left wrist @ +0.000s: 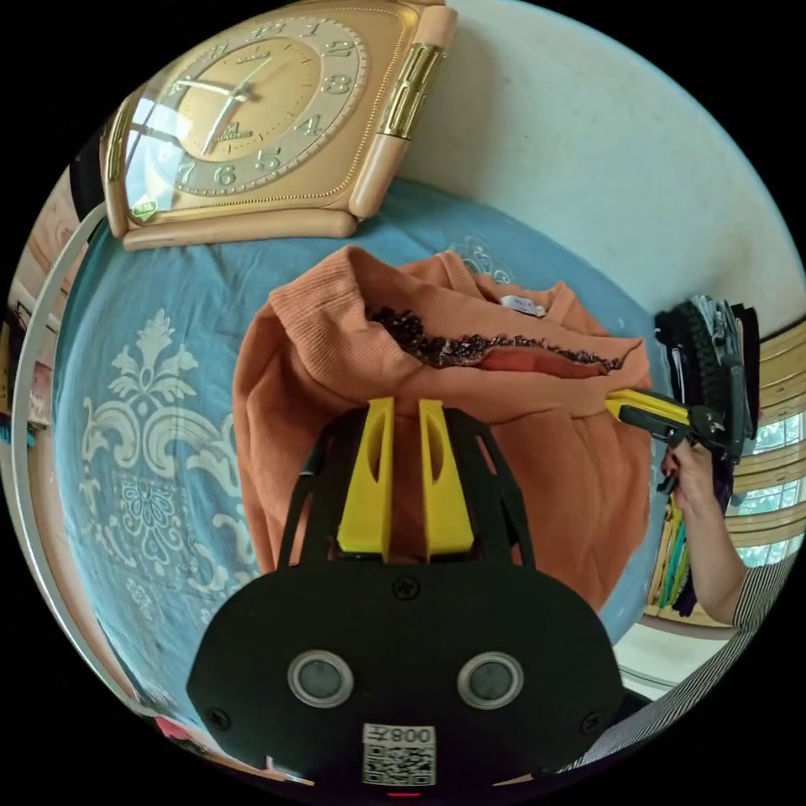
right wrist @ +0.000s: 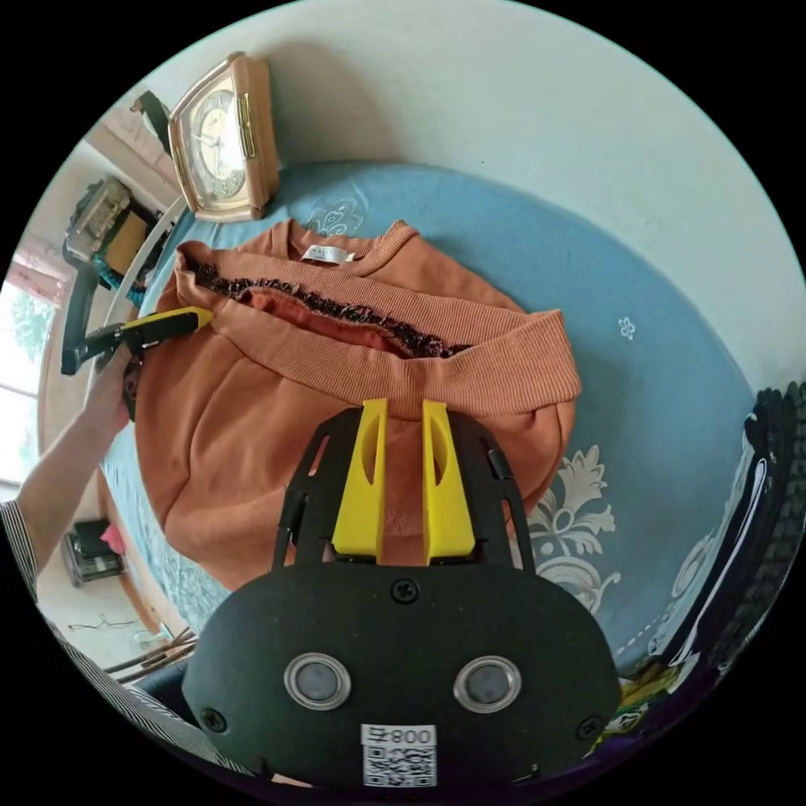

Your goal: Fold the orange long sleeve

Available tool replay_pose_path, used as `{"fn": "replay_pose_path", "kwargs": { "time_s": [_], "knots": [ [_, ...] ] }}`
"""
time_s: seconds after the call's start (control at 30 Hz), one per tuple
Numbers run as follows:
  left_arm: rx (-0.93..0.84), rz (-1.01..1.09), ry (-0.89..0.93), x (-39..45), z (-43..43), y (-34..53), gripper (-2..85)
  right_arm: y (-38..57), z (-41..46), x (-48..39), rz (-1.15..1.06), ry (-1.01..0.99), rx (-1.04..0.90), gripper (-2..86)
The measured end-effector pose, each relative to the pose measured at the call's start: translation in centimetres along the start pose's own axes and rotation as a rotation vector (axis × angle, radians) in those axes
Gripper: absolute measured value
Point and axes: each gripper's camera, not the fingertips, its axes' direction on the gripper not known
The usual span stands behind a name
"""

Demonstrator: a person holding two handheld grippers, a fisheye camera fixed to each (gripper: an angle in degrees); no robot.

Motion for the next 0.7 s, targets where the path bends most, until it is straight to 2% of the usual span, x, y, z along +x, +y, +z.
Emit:
{"fn": "replay_pose_path", "kwargs": {
  "time_s": [0.3, 0.47, 0.57, 0.7],
  "knots": [
    [0.060, -0.027, 0.117, 0.4, 3.4, -2.2, 0.8, -3.8, -1.5, -1.1, 0.041, -0.095, 0.038, 1.4],
    [0.183, -0.024, 0.191, 0.9, 2.5, -3.2, 0.6, -4.4, -5.5, -1.0, 0.077, -0.200, 0.219, 0.9],
    [0.245, -0.001, 0.190, 1.1, 1.9, -4.3, 0.5, -5.0, -7.4, -1.3, 0.068, -0.187, 0.297, 0.9],
    [0.219, 0.023, 0.130, 1.2, 3.8, -6.4, 0.5, -6.5, -5.5, -0.9, 0.094, -0.167, 0.258, 1.0]
  ]
}}
